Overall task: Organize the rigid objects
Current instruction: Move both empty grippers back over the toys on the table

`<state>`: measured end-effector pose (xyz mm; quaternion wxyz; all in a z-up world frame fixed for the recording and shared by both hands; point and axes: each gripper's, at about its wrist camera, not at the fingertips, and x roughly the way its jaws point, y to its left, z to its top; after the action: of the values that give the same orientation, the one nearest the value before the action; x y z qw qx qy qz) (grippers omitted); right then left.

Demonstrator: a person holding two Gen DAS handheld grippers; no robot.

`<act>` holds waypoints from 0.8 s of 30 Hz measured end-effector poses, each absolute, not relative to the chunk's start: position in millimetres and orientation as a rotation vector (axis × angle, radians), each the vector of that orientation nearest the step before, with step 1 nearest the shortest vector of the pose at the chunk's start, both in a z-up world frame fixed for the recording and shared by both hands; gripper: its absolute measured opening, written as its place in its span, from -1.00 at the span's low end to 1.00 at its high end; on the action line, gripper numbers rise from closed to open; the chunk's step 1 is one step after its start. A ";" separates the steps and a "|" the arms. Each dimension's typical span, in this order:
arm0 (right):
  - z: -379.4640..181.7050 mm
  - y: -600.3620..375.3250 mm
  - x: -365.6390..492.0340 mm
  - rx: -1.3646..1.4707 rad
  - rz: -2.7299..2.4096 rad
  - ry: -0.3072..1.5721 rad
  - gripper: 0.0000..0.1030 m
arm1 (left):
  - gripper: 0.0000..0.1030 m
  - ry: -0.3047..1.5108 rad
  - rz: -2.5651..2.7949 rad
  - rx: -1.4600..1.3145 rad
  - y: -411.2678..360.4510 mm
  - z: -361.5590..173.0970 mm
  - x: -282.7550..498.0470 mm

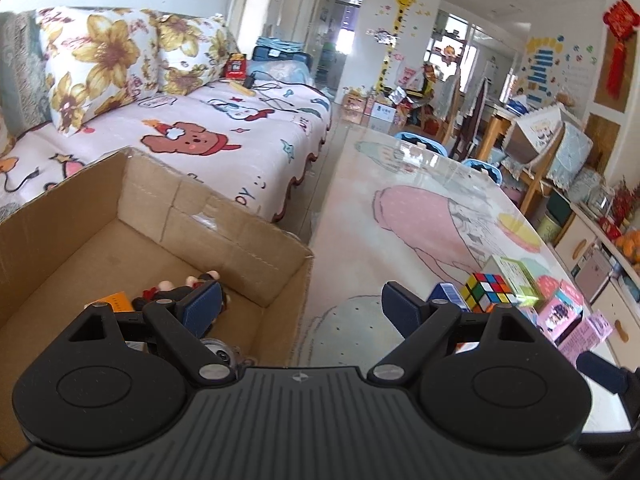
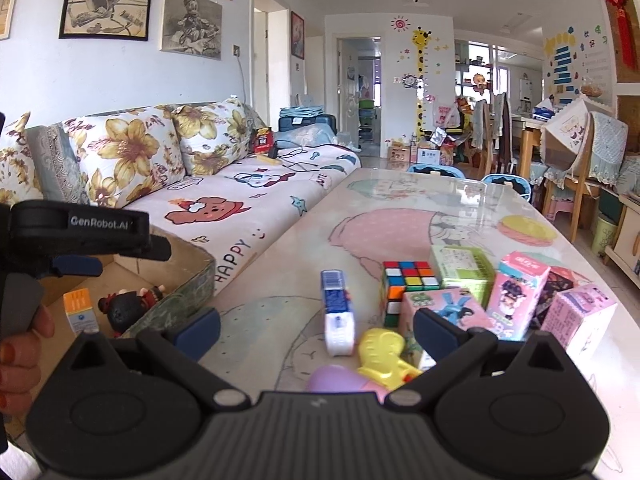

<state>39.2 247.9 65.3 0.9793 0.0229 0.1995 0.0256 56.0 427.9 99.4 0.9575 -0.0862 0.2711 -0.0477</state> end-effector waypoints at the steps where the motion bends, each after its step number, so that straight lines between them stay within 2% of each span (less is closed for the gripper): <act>1: 65.2 244.4 39.0 0.047 0.044 0.401 0.98 | 1.00 0.548 -0.107 -0.166 425.6 99.4 56.6; 24: 67.3 150.8 27.7 0.087 -0.202 0.358 0.98 | 1.00 0.636 -0.295 -0.030 402.4 84.9 61.0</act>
<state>27.7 150.8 67.3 0.9780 0.0433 0.1776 -0.1004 61.0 402.4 84.9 0.9391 -0.0145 0.3114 -0.1443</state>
